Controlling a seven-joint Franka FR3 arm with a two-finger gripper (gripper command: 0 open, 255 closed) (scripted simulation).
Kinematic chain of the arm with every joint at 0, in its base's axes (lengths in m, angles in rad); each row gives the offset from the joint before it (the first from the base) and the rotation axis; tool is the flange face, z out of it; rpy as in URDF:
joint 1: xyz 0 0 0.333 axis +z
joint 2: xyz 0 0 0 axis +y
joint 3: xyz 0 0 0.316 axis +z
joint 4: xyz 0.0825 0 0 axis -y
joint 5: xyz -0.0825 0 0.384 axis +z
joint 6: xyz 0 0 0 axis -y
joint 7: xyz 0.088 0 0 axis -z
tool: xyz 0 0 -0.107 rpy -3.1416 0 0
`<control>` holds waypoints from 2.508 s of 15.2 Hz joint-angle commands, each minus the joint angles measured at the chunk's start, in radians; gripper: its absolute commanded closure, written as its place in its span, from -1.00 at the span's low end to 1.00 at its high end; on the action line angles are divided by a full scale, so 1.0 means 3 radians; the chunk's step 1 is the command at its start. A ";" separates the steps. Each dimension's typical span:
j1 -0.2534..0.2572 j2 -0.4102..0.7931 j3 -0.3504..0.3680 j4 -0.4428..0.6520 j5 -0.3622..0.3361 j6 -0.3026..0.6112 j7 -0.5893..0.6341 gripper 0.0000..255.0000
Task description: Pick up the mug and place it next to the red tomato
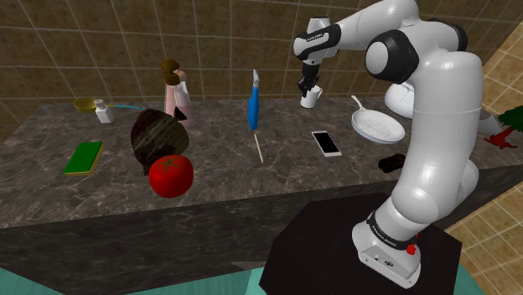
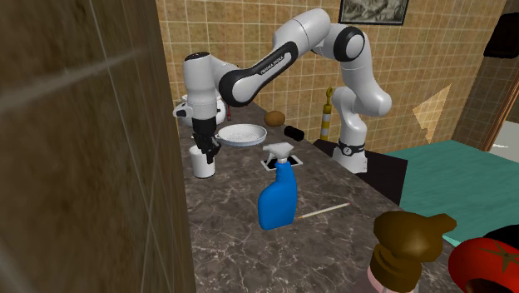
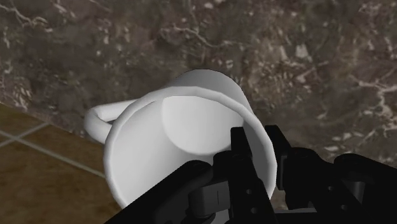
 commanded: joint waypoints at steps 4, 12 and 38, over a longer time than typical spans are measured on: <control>0.0001 -0.0018 -0.0003 0.0020 -0.0005 -0.0035 0.0001 1.00; 0.0006 -0.0129 -0.0023 0.0217 -0.0037 -0.0339 0.0003 1.00; -0.0074 -0.0136 -0.0051 0.1382 -0.0041 -0.1505 -0.0037 1.00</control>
